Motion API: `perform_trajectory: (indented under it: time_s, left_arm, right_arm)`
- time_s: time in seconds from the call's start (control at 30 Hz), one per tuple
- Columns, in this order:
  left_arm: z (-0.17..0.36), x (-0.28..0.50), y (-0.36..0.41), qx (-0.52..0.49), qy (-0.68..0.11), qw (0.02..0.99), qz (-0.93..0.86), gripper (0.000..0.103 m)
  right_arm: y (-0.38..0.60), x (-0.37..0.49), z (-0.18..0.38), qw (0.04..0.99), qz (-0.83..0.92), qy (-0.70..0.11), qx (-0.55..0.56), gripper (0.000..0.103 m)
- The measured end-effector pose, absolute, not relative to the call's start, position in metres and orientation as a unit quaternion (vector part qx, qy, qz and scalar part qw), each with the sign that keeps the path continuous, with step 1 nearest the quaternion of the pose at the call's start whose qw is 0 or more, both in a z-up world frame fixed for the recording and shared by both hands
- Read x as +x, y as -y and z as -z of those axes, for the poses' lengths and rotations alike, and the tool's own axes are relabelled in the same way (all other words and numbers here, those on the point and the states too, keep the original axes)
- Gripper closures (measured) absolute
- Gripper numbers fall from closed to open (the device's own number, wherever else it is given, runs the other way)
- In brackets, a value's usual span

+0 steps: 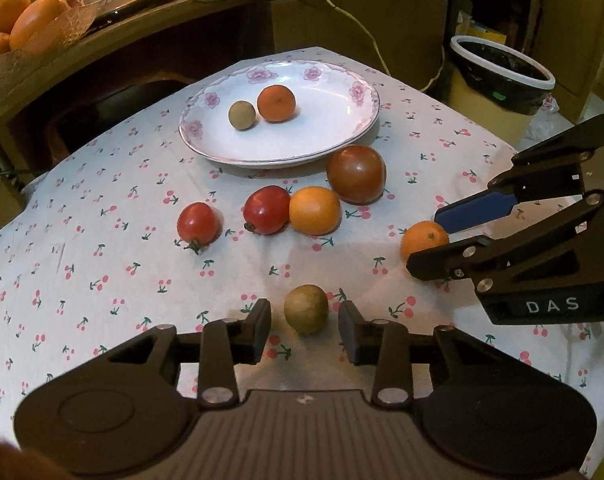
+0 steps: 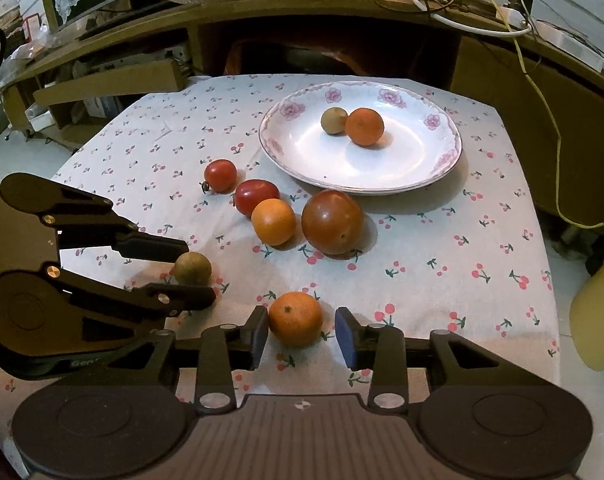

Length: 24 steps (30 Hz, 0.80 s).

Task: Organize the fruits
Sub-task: 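Grasp the kiwi with the left tool while the right tool grasps the orange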

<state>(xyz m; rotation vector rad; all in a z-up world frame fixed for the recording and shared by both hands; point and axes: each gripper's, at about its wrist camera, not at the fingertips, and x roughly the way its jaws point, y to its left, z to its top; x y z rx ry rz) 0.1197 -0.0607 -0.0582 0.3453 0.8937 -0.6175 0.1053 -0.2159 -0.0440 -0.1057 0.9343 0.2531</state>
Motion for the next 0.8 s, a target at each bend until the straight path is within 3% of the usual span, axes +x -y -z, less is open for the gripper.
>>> perform_trajectory:
  time_s: [0.1,0.2,0.37,0.8]
  left_arm:
    - [0.0581,0.1192,0.0593,0.164,-0.423,0.842,0.292,0.06]
    - [0.0573,0.1189,0.0585,0.164,-0.423,0.844,0.287,0.067]
    - [0.056,0.12,0.0591,0.161,-0.422,0.845,0.286,0.073]
    - [0.0583,0.1253,0.0619,0.157,-0.423,0.847,0.28,0.073]
  right_arm:
    - [0.2153,0.1056,0.0444,0.883,-0.122,-0.451,-0.053,0.067]
    - [0.2162,0.1062,0.0442,0.881,-0.12,-0.455,-0.049,0.074]
    - [0.2138,0.1048,0.0433,0.882,-0.115,-0.453,-0.058,0.074]
    - [0.2121,0.1062,0.0431,0.882,-0.109,-0.455,-0.06,0.075]
